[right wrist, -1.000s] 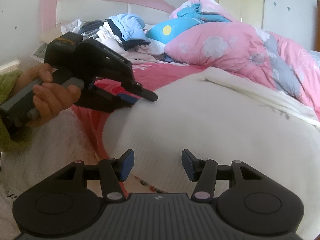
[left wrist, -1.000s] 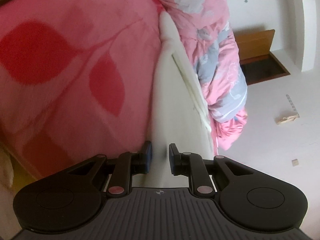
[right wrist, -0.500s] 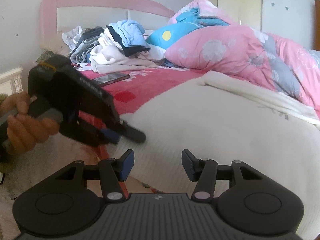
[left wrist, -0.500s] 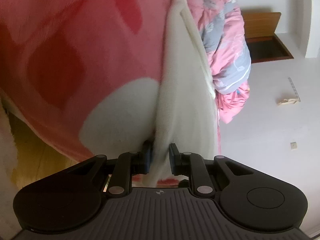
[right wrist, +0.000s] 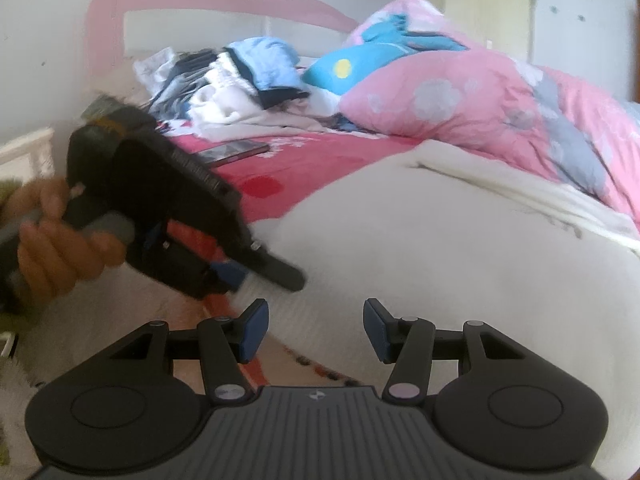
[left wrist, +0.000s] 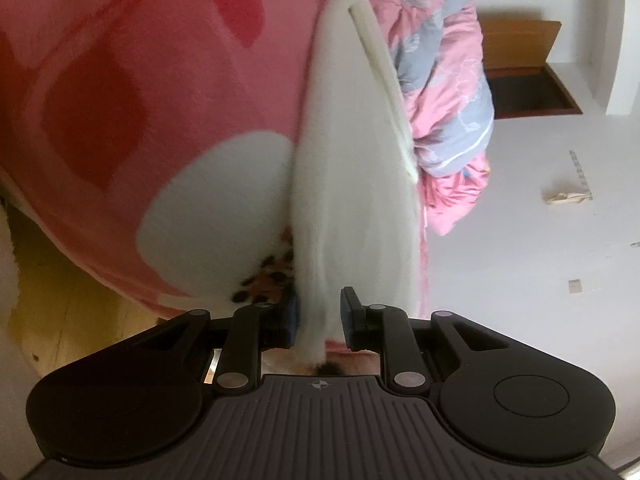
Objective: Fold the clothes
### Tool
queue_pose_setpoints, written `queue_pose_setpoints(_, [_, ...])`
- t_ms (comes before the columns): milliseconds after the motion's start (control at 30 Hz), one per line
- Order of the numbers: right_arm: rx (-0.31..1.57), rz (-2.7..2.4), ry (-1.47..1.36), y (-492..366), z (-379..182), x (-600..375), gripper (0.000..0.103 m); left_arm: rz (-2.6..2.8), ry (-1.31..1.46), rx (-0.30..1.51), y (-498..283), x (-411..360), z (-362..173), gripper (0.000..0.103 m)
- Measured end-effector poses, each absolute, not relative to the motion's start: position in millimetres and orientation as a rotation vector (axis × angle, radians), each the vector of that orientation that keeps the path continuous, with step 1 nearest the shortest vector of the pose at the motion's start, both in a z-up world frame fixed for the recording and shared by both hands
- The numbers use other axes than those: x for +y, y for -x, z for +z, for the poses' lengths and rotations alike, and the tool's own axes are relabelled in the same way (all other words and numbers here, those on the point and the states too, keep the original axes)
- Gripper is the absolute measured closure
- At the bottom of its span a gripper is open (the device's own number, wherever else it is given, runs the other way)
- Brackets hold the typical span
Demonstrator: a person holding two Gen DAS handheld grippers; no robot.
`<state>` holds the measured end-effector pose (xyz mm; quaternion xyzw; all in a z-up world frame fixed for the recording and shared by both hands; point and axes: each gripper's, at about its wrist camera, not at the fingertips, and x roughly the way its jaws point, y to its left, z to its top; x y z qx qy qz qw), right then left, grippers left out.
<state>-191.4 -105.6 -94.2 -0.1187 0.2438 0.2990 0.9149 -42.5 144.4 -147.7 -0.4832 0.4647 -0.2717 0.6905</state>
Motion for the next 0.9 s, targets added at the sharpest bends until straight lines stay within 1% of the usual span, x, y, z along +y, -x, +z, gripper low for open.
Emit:
queue_pose_setpoints(200, [0.433,0.661,0.400,206.3,-98.0,-80.2,0.047,-0.627,1.128,1.044,41.5,145.7,-146.6,0.083])
queue_pose_setpoints(367, [0.386,0.612,0.582,212.9,-114.1,-60.2,0.048,-0.634,1.143,1.050,40.3,145.5,-146.0,0.083])
queue_pose_setpoints(467, [0.346,0.566,0.702,214.3,-126.1,-50.6,0.052,-0.643,1.146,1.046,40.0,145.1,-142.8,0.083])
queue_pose_setpoints(533, [0.332,0.538,0.744,212.7,-131.2,-47.6,0.066,-0.645,1.142,1.043,40.5,145.2,-140.6,0.083])
queue_pose_setpoints(567, [0.333,0.527,0.740,210.6,-131.3,-48.2,0.071,-0.646,1.140,1.041,41.1,145.6,-139.6,0.082])
queue_pose_setpoints(633, [0.338,0.505,0.708,205.5,-129.0,-51.7,0.092,-0.636,1.140,1.034,41.7,148.3,-138.4,0.078])
queue_pose_setpoints(700, [0.349,0.493,0.661,200.3,-125.2,-56.4,0.098,-0.623,1.162,1.017,42.3,152.9,-139.2,0.074])
queue_pose_setpoints(867, [0.467,0.540,0.363,179.3,-104.1,-81.6,0.099,-0.591,1.196,0.982,40.5,161.5,-139.3,0.062])
queue_pose_setpoints(900, [0.486,0.550,0.310,175.2,-100.9,-86.4,0.099,-0.587,1.200,0.978,39.8,162.2,-139.3,0.056])
